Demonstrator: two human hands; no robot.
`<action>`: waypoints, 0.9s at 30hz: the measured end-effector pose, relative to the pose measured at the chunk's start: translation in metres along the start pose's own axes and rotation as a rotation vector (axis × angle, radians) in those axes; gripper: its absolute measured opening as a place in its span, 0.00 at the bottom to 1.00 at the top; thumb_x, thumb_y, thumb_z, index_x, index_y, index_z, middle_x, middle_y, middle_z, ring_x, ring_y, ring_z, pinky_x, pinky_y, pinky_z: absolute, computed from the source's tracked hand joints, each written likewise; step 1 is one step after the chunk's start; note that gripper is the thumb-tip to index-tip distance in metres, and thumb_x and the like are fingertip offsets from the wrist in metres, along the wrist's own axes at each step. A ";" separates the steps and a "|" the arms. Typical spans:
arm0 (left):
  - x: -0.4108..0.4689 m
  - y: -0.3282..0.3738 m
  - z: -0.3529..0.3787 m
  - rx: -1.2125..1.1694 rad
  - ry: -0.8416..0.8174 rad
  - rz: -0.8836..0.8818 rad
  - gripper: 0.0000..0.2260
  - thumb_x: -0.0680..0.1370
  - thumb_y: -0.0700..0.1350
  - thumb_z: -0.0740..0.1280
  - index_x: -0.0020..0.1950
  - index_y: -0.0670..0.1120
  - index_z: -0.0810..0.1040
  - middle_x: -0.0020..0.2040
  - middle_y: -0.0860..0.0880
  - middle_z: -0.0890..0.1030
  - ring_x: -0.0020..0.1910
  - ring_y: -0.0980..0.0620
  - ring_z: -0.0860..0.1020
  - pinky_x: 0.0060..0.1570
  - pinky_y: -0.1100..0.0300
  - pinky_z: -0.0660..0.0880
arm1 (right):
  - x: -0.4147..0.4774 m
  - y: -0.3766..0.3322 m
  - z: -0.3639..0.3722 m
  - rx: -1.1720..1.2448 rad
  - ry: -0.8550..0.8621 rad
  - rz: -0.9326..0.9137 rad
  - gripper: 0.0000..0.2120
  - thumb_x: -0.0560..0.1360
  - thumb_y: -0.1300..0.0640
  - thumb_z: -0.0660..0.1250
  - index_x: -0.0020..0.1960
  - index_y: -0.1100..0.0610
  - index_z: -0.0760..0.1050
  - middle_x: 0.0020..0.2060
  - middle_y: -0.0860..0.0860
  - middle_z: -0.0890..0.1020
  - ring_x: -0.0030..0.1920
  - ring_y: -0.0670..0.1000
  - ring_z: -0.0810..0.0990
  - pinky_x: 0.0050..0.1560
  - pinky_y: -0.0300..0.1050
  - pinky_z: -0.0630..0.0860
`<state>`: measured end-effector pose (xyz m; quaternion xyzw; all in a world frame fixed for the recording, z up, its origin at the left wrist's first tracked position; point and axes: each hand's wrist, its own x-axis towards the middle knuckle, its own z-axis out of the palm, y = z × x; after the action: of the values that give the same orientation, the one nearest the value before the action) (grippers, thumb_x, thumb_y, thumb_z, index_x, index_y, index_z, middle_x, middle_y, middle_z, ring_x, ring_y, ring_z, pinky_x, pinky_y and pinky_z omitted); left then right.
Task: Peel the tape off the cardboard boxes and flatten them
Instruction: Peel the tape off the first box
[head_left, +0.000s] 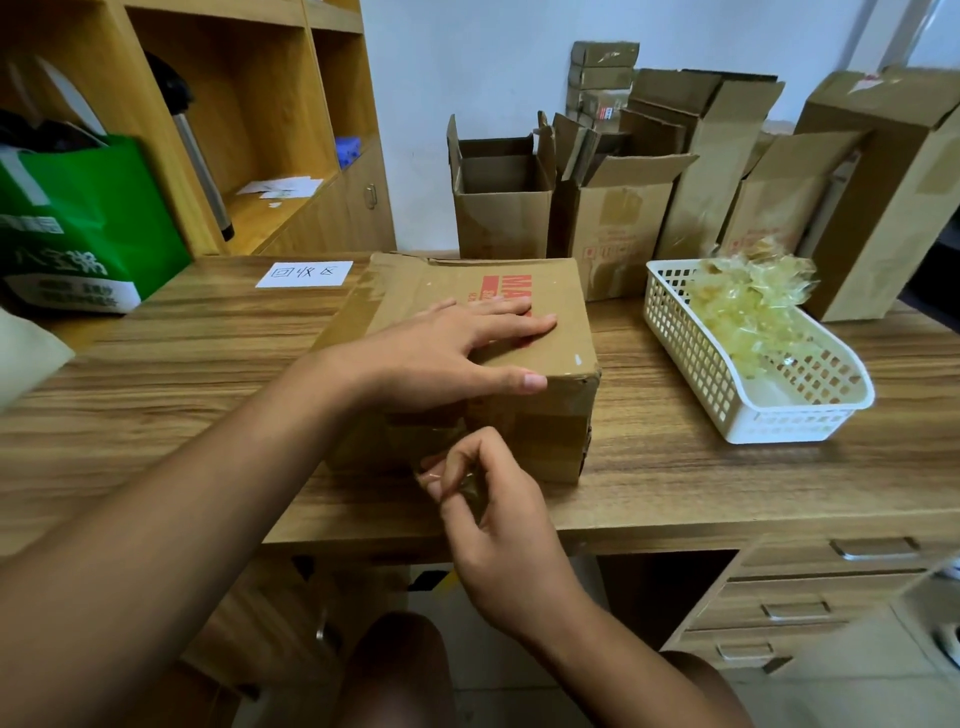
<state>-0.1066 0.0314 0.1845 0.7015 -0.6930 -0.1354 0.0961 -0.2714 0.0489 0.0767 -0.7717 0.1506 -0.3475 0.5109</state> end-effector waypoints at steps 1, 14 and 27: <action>0.000 0.000 0.000 -0.009 0.002 0.000 0.33 0.69 0.79 0.54 0.73 0.77 0.53 0.80 0.67 0.51 0.75 0.66 0.48 0.77 0.50 0.43 | 0.001 0.000 -0.002 0.036 0.010 -0.001 0.15 0.78 0.66 0.62 0.46 0.45 0.69 0.45 0.44 0.80 0.53 0.47 0.81 0.55 0.45 0.80; -0.022 -0.020 -0.015 0.036 -0.069 -0.020 0.31 0.76 0.69 0.61 0.76 0.74 0.50 0.80 0.67 0.47 0.69 0.71 0.44 0.70 0.61 0.38 | 0.012 0.011 -0.038 -0.477 0.286 -0.209 0.17 0.72 0.64 0.77 0.56 0.55 0.75 0.53 0.47 0.76 0.51 0.40 0.75 0.54 0.25 0.70; -0.015 -0.015 -0.003 0.064 -0.014 -0.039 0.30 0.76 0.72 0.55 0.76 0.73 0.49 0.80 0.65 0.46 0.81 0.52 0.44 0.78 0.40 0.44 | -0.006 0.004 -0.008 -0.024 0.173 0.119 0.16 0.77 0.66 0.68 0.44 0.45 0.72 0.44 0.43 0.85 0.50 0.42 0.84 0.51 0.37 0.79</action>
<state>-0.0919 0.0465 0.1832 0.7166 -0.6840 -0.1197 0.0660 -0.2809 0.0453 0.0724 -0.7344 0.2440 -0.3800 0.5066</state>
